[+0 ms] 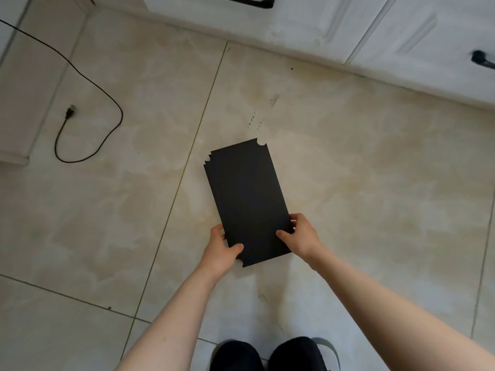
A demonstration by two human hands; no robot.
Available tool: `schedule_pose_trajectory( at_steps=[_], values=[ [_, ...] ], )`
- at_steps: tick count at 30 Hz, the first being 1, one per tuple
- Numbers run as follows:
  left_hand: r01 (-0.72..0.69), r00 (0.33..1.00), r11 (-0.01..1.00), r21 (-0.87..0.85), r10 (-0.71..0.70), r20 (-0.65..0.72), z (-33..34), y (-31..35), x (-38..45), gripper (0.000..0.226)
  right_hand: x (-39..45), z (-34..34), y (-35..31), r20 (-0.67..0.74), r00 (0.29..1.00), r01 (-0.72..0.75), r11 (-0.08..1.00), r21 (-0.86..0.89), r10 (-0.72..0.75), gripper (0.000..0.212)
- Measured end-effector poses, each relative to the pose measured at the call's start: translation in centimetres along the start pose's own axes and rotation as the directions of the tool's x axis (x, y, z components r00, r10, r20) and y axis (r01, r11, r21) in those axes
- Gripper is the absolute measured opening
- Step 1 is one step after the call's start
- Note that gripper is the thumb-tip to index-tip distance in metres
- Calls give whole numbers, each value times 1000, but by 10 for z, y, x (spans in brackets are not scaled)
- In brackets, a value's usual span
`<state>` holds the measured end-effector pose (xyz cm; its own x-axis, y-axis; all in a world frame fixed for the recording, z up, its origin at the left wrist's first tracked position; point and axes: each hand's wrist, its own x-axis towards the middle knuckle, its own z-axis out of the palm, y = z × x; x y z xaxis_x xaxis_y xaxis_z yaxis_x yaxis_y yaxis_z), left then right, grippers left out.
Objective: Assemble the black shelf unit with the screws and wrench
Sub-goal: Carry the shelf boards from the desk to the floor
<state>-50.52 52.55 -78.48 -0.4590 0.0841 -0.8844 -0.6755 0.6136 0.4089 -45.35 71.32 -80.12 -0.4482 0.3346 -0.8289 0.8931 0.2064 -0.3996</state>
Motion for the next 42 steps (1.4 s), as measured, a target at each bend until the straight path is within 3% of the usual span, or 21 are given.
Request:
schedule_pose_trajectory(
  at_steps=[9, 17, 24, 35, 42],
  values=[
    [47, 998, 994, 102, -41, -56, -18, 30, -63, 47, -63, -38, -17, -34, 999, 17, 993, -121, -21, 48],
    [-104, 968, 995, 9, 103, -227, -56, 89, -207, 18, -207, -89, -100, -51, 966, 230, 931, -285, -254, 32],
    [-218, 903, 971, -96, 163, -398, -96, 119, -351, 11, -348, -114, -191, 87, 865, 483, 773, -410, -494, 30],
    [-265, 849, 830, -490, -39, -526, -141, 71, -595, 10, -564, -104, -248, 320, 719, 682, 538, -496, -617, 26],
    [-329, 754, 721, -610, -187, -629, -164, -4, -726, 9, -698, -52, -256, 488, 601, 795, 411, -445, -634, 27]
  ],
)
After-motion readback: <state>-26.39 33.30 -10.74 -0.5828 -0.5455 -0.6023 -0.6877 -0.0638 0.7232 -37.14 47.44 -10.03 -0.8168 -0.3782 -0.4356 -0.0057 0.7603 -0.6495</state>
